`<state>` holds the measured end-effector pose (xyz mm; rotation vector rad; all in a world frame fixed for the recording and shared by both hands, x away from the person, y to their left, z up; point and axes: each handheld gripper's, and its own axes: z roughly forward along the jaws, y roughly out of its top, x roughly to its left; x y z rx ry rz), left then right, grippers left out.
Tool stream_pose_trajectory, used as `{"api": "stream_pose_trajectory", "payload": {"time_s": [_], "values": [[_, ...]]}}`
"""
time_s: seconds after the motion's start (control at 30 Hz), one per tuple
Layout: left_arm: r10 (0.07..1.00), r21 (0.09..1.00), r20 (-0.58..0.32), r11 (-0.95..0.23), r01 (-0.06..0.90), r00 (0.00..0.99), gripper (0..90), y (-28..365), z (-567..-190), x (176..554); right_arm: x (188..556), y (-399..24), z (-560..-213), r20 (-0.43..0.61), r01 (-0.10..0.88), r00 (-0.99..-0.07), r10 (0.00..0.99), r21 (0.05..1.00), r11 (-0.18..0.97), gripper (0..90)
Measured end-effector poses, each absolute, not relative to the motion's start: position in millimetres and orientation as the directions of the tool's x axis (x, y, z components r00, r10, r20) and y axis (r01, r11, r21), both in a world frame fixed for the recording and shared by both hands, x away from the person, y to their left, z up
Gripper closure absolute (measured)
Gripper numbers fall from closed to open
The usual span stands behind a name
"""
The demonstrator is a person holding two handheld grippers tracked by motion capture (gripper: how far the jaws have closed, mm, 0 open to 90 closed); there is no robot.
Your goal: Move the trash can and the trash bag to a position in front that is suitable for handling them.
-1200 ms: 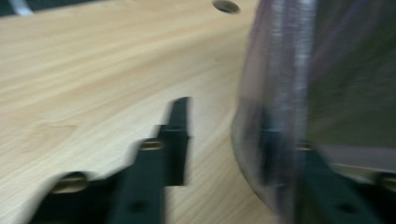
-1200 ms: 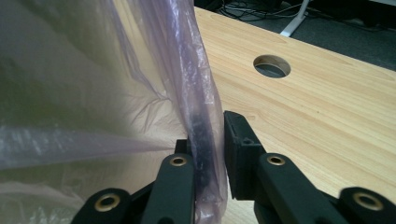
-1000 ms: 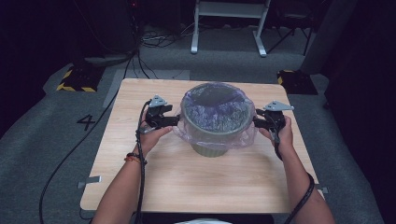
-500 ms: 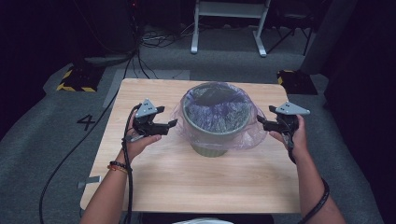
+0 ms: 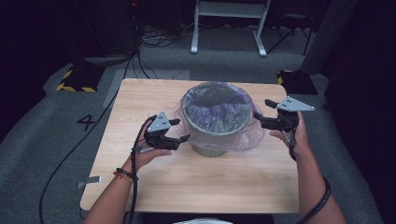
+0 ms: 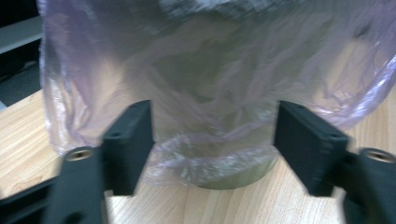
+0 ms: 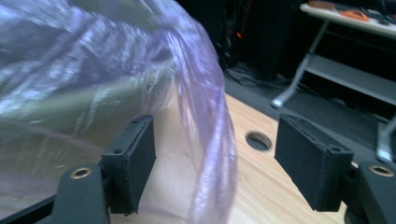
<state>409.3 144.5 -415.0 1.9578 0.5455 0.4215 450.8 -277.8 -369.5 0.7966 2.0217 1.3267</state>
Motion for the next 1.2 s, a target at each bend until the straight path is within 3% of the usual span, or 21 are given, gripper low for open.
{"api": "stream_pose_trajectory", "payload": {"time_s": [0.07,0.2,0.4,0.53,0.57,0.73,0.83,0.93,1.2], "values": [[0.555,0.898,0.058,-0.392,0.200,0.830,40.5,143.8,-417.0,409.5,445.2,-280.9,-366.2,-0.096,0.159,-0.680,0.727,0.949,0.274,29.1],[0.553,0.885,0.061,-0.415,0.212,0.831,56.3,143.3,-420.5,410.7,430.6,-279.9,-364.1,-0.127,0.145,-0.716,0.686,0.935,0.325,27.9],[0.524,0.869,0.097,-0.458,0.184,0.846,69.9,137.6,-423.3,408.3,405.6,-269.4,-369.2,-0.157,0.104,-0.804,0.573,0.912,0.396,25.3],[0.522,0.864,0.098,-0.468,0.188,0.847,74.3,133.4,-426.2,409.8,395.8,-258.7,-381.3,-0.182,0.095,-0.819,0.544,0.892,0.441,26.1],[0.520,0.862,0.097,-0.470,0.189,0.849,74.4,132.9,-426.8,410.8,395.1,-256.1,-384.4,-0.186,0.103,-0.813,0.551,0.887,0.451,30.1],[0.514,0.863,0.098,-0.470,0.184,0.852,84.4,130.3,-429.1,413.7,398.8,-248.5,-398.2,-0.178,0.131,-0.806,0.564,0.876,0.464,69.9],[0.510,0.866,0.087,-0.463,0.188,0.856,89.7,131.1,-431.1,417.0,402.4,-247.0,-405.7,-0.154,0.146,-0.813,0.561,0.879,0.453,84.5],[0.512,0.868,0.081,-0.459,0.193,0.855,89.9,132.1,-433.5,418.5,405.5,-245.2,-413.2,-0.143,0.153,-0.820,0.554,0.878,0.453,89.9],[0.512,0.845,0.070,-0.486,0.221,0.856,90.0,132.0,-443.9,422.5,416.7,-244.5,-436.0,-0.085,0.218,-0.822,0.563,0.867,0.448,90.0]]}}
